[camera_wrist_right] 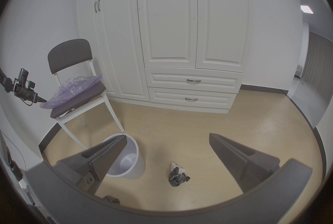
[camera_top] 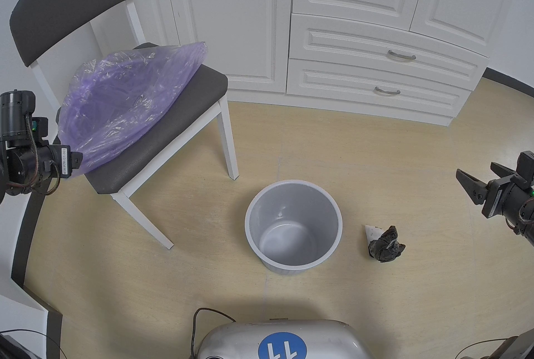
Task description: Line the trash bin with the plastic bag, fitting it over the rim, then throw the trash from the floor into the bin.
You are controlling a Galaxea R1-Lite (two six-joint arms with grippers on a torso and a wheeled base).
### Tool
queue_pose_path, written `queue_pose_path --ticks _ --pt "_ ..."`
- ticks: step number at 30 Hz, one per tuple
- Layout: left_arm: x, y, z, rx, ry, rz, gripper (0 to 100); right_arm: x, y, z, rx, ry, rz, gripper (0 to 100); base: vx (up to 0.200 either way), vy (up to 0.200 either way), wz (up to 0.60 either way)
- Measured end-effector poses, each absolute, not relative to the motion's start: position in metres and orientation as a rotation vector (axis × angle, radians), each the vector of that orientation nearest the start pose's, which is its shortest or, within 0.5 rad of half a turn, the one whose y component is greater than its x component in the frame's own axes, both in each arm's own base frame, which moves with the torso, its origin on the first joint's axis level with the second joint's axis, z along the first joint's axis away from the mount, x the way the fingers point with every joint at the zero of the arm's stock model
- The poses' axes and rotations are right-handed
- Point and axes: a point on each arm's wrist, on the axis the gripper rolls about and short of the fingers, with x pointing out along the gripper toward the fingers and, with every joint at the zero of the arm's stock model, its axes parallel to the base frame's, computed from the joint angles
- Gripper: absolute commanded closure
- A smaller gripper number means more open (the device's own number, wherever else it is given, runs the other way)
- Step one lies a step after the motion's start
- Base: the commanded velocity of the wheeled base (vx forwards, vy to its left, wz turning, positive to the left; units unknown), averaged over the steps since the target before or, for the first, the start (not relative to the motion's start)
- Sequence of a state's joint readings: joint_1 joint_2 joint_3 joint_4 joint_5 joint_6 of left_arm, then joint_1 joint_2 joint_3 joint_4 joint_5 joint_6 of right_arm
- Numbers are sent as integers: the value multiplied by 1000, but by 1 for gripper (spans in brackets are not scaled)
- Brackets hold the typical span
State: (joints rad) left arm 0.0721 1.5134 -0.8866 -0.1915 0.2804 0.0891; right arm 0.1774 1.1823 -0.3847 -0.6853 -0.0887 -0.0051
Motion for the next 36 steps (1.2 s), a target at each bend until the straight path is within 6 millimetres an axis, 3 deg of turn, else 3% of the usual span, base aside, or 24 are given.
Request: queue_pose_path --ticks 11,21,36 --pt "284 10 197 145 457 273 0 162 27 193 -21 113 89 0 0 0 0" --pt "278 9 182 157 511 269 0 163 27 192 -22 119 89 0 0 0 0" --pt "296 20 210 169 417 303 0 163 27 191 -24 125 88 0 0 0 0"
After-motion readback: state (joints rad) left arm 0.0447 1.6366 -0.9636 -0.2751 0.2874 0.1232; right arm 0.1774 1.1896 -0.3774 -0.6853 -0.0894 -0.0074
